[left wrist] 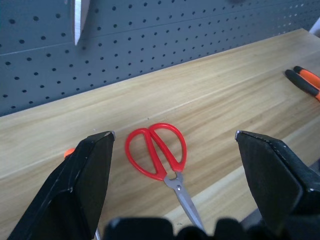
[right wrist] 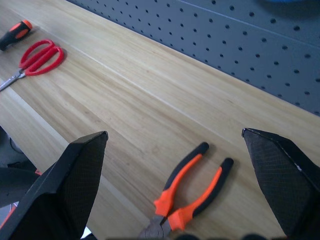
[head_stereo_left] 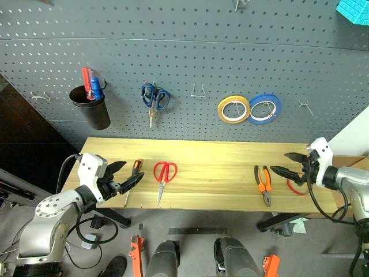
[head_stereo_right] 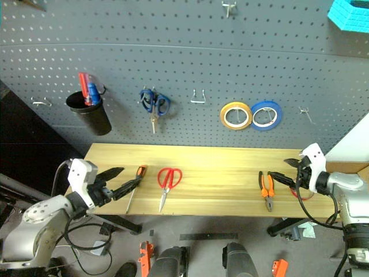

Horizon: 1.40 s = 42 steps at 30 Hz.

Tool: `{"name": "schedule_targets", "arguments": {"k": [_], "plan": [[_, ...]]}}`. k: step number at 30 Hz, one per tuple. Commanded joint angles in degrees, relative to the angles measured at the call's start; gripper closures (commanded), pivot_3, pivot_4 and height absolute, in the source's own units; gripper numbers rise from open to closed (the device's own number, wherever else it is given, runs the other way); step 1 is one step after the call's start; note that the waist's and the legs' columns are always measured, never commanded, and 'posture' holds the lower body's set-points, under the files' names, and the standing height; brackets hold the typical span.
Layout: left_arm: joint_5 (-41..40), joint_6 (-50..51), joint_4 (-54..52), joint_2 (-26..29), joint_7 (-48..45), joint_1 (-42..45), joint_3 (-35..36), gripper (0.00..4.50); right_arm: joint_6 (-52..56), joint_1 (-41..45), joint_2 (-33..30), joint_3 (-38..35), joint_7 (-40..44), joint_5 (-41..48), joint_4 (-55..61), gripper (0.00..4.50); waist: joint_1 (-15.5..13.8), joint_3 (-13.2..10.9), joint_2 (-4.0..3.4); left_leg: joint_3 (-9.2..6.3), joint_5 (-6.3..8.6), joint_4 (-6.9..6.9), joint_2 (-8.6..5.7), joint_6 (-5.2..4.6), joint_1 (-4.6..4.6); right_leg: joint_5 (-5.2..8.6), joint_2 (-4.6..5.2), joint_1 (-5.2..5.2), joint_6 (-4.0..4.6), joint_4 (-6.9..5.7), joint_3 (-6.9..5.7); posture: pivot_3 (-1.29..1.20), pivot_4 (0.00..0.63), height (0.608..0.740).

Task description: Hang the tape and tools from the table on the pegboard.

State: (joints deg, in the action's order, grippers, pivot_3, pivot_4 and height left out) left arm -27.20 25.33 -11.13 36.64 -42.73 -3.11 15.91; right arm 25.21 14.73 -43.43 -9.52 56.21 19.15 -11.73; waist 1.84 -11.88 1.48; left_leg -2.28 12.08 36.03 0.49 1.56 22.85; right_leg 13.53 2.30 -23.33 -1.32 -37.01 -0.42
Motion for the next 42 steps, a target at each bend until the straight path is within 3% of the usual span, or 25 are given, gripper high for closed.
{"name": "schedule_targets", "arguments": {"k": [1,14,24,28,39,42], "plan": [[0.2,-0.7,-1.8,-0.3,1.0,0.7,0.3,0.35,0.0,0.5,-0.4,-1.3,-0.5,0.9,1.9,0.0,0.0,0.0,0.0,0.0,0.0,0.0,0.0,0.0,0.0,0.0,-0.01,0.0,0.0,0.0,0.0,-0.07,0.171,0.74],[-0.4,0.9,-6.3,0.0,-1.4,-0.6,-3.6,0.35,0.2,-1.0,-1.2,-0.5,-1.5,-0.6,1.6,0.0,0.0,0.0,0.01,0.01,0.0,0.01,0.05,0.01,0.01,-0.03,-0.07,0.0,0.05,0.04,0.01,-0.08,0.169,0.74],[1.8,3.4,-11.8,-5.9,0.9,3.2,-17.9,0.35,-0.2,2.8,-0.9,3.5,-8.0,-8.3,-7.0,0.0,0.0,-0.3,0.04,0.05,0.0,0.05,0.05,0.01,0.01,-0.04,-0.09,0.0,0.07,0.02,0.05,-0.08,0.224,0.74],[5.6,3.7,-11.0,-10.4,3.9,6.2,-25.7,0.35,0.3,7.1,-0.6,7.2,-11.2,-13.5,-17.2,0.0,0.0,-1.1,0.08,0.05,0.0,0.05,0.05,0.0,0.01,-0.05,-0.13,0.01,0.08,0.01,0.09,-0.08,0.26,0.74],[11.5,5.5,-11.2,-16.6,9.9,9.6,-34.1,0.35,-7.8,16.3,1.0,12.1,-14.9,-21.1,-40.0,0.0,0.1,-4.4,0.1,0.15,0.0,0.04,0.01,0.0,0.11,-0.26,-0.14,-0.11,-0.27,0.01,0.29,-0.04,0.323,0.74],[10.5,5.0,-12.8,-18.4,7.1,11.7,-38.0,0.35,-9.5,17.8,1.7,12.7,-14.6,-21.8,-42.7,0.0,0.0,-4.8,0.17,0.22,0.0,0.04,0.01,0.0,0.12,-0.29,-0.14,-0.11,-0.33,0.04,0.37,-0.05,0.332,0.74]]}}
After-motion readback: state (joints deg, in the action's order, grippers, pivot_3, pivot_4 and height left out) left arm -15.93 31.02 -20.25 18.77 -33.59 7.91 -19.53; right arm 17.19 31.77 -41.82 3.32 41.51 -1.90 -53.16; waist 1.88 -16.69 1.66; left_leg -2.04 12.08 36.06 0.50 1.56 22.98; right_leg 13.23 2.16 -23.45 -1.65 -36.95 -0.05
